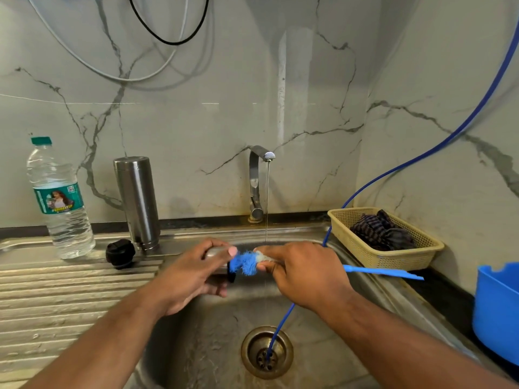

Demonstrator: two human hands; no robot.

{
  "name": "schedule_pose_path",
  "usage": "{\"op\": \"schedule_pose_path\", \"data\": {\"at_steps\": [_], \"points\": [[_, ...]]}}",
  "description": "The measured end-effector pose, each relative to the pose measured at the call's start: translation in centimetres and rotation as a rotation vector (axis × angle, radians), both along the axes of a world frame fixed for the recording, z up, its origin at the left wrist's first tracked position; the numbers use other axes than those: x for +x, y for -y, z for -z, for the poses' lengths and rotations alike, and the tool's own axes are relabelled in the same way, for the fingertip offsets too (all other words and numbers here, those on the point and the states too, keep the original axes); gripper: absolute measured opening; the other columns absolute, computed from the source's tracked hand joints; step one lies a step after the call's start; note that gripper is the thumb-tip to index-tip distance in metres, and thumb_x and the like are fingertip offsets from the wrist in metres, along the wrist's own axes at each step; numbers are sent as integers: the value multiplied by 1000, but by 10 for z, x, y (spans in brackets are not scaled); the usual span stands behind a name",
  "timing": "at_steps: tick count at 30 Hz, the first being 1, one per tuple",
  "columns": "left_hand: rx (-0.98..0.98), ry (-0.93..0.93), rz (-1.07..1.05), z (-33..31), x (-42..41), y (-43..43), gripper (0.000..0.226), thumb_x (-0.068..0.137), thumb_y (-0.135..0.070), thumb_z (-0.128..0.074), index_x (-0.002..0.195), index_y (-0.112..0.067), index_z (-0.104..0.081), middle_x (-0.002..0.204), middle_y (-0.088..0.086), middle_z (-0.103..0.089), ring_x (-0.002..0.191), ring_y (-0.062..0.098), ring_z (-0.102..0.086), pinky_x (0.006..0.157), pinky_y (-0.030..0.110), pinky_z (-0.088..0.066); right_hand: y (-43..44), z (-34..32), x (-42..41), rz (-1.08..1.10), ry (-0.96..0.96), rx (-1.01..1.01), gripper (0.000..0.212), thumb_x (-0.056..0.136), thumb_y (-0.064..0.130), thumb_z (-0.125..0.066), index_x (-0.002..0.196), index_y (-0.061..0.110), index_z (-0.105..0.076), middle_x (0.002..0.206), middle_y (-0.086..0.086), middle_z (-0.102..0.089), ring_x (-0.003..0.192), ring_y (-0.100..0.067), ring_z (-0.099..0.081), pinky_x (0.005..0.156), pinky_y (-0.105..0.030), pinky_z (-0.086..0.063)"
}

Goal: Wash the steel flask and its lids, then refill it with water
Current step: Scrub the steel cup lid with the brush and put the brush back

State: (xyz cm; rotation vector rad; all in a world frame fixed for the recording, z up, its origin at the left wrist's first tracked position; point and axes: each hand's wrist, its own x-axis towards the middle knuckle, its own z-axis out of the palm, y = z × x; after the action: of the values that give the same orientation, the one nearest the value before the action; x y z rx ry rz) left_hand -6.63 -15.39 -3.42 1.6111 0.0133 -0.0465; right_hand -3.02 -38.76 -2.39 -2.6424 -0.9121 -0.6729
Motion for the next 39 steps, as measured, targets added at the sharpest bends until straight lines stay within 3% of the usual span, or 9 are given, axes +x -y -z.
{"op": "schedule_pose_path", "data": {"at_steps": [5, 8, 13, 16, 22, 26, 29, 33, 39], "points": [[-134, 77, -38, -1, 1, 5, 49, 74, -48, -86, 102, -11, -72, 119, 17, -70, 110, 35, -69, 93, 51, -58, 4, 0, 1, -27, -8, -12, 44, 101, 61, -45, 144, 55, -46, 108, 13, -70, 99, -9, -62, 68, -29, -36], [-337, 88, -173, -9, 1, 3, 33, 85, -45, -68, 92, -12, -66, 98, 14, -74, 93, 29, -74, 85, 49, -59, 2, -2, 0, -118, 151, -75, 45, 101, 60, -45, 145, 52, -48, 91, 13, -64, 80, -10, -60, 58, -26, -28], [-95, -215, -56, 1, -2, -3, 68, 87, -68, -55, 122, -11, -66, 105, 20, -75, 84, 33, -75, 67, 38, -59, -1, 3, 5, -149, 404, -129, 46, 89, 49, -70, 134, 43, -62, 72, 11, -56, 62, -12, -54, 63, -29, -32], [-70, -190, 3, 2, -2, -5, 68, 87, -67, -59, 123, -10, -68, 100, 20, -71, 64, 19, -61, 51, 26, -49, -1, -1, 2, -89, 301, -77, 38, 97, 53, -57, 134, 45, -61, 78, 10, -62, 69, -13, -59, 62, -29, -36], [-109, 85, -34, 0, 4, 3, 43, 82, -48, -79, 104, -11, -72, 123, 11, -70, 116, 34, -67, 95, 52, -56, 2, -3, 2, 4, 4, -7, 43, 101, 62, -43, 143, 51, -50, 104, 12, -72, 91, -8, -63, 65, -29, -35], [-334, 6, -224, -11, 2, -2, 46, 89, -55, -64, 102, -11, -66, 102, 12, -76, 91, 29, -74, 81, 47, -60, 2, 0, 3, -109, 322, -101, 41, 99, 54, -44, 136, 47, -60, 74, 13, -60, 64, -8, -55, 65, -30, -30], [-154, -249, -127, -4, -5, -4, 68, 89, -71, -54, 116, -11, -70, 106, 20, -77, 90, 33, -75, 78, 42, -60, 1, 0, 7, -178, 467, -123, 41, 96, 47, -51, 134, 44, -62, 74, 10, -56, 63, -11, -50, 69, -31, -29], [-110, -184, -10, -9, -8, 1, 60, 89, -60, -62, 122, -11, -67, 104, 22, -72, 62, 17, -58, 46, 23, -45, 3, -2, 2, -63, 219, -31, 39, 101, 57, -47, 136, 47, -60, 73, 12, -63, 67, -7, -55, 76, -33, -39], [-210, 71, -32, -10, -4, 4, 43, 86, -46, -71, 109, -10, -71, 114, 9, -73, 111, 32, -68, 95, 52, -56, 5, -5, -2, 19, -30, -15, 47, 99, 68, -38, 138, 49, -56, 99, 13, -76, 82, -5, -60, 82, -31, -42]]}}
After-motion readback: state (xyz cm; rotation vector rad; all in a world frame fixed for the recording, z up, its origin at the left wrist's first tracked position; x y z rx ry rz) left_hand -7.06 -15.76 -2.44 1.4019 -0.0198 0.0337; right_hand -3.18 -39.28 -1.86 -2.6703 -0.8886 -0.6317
